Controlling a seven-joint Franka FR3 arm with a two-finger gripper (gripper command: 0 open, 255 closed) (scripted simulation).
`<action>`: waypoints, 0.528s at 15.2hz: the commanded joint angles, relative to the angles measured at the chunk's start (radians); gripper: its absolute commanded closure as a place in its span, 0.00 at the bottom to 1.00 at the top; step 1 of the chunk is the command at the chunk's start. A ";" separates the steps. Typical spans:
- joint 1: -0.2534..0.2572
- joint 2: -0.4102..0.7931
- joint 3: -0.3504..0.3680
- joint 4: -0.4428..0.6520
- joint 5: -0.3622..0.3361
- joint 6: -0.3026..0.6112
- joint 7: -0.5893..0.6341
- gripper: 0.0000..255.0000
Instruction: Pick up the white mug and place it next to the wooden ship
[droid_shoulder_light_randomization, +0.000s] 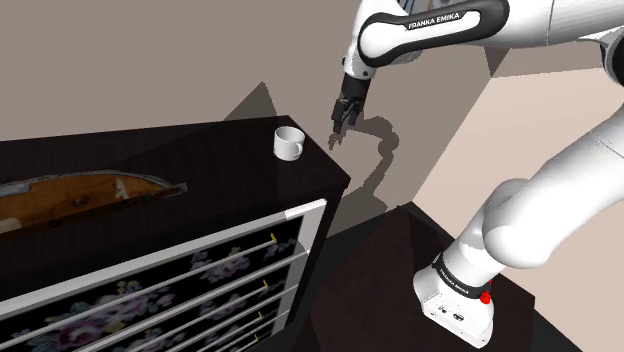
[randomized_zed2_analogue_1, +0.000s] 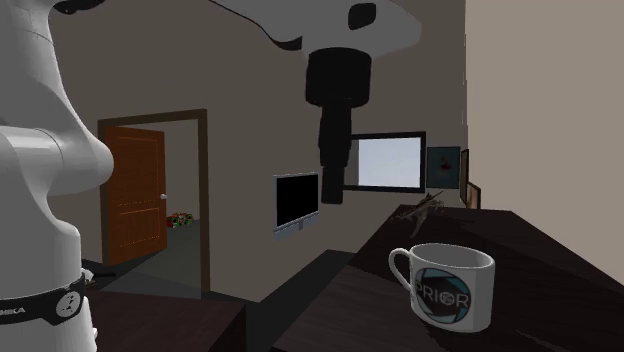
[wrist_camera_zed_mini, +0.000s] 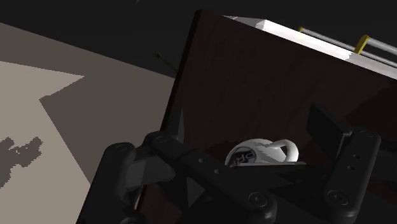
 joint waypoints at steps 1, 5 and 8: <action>0.005 0.083 -0.002 0.056 0.019 0.033 -0.009 0.00; 0.008 0.234 -0.002 0.175 0.058 0.076 -0.030 0.00; 0.007 0.347 0.001 0.278 0.088 0.094 -0.045 0.00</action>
